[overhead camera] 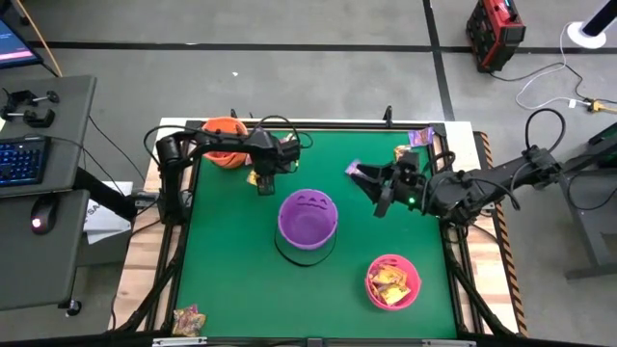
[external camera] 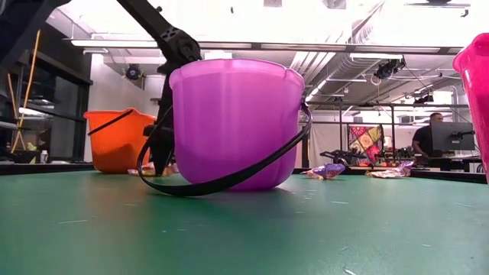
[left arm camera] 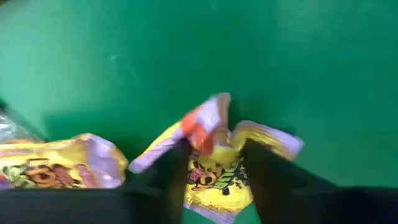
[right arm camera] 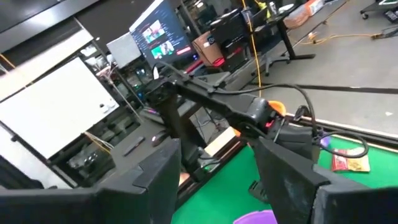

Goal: Sort candy by brand, put in halloween buckets
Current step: Put the yellow candy into the pink bucket

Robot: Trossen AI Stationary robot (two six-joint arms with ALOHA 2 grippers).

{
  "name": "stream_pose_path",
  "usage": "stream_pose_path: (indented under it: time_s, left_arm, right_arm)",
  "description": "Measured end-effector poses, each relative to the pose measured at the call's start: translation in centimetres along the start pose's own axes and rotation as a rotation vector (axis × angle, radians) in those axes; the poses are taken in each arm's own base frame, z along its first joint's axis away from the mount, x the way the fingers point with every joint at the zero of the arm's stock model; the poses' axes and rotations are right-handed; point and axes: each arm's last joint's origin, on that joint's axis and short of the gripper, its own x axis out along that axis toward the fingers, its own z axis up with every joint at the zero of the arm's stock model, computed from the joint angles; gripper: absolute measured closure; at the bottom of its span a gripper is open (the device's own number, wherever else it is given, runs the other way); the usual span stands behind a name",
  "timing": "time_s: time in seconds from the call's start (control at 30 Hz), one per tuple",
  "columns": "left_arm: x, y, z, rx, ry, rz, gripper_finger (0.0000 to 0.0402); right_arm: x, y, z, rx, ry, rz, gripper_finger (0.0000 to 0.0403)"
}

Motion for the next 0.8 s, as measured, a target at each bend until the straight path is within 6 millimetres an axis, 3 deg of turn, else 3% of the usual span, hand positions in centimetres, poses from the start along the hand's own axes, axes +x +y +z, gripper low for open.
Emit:
stream_pose_path:
  time_s: [0.1, 0.13, 0.3, 0.47, 0.57, 0.67, 0.8]
  left_arm:
    - [-1.6, -0.4, -0.6, 0.016, -0.008, -0.023, 0.0366]
    - [-2.7, -0.4, -0.8, 0.003, -0.034, -0.019, 0.038]
    - [-9.4, -0.1, -3.5, -0.114, -0.271, 0.042, 0.039]
    - [-16.8, -1.5, -7.7, -0.298, -0.667, 0.025, 0.0396]
    - [-20.6, -3.6, -8.9, -0.346, -0.95, -0.053, 0.0399]
    - [-23.1, -6.6, -8.5, -0.3, -1.168, -0.144, 0.04]
    - [-23.7, -11.5, -5.9, -0.201, -1.28, -0.221, 0.0401]
  right_arm:
    - [-0.2, 0.2, -0.1, -0.004, 0.007, 0.012, 0.0202]
    - [-0.3, 0.3, -0.2, -0.009, 0.011, 0.018, 0.0202]
    - [-1.0, 0.7, -0.2, -0.054, 0.021, 0.048, 0.0202]
    - [-1.6, 0.8, 0.0, -0.058, 0.004, 0.043, 0.0202]
    - [-1.6, 0.7, 0.1, -0.068, -0.012, 0.022, 0.0202]
    - [-1.6, 0.7, 0.1, -0.078, -0.014, 0.018, 0.0202]
    - [-1.5, 0.6, 0.2, -0.077, -0.026, 0.003, 0.0202]
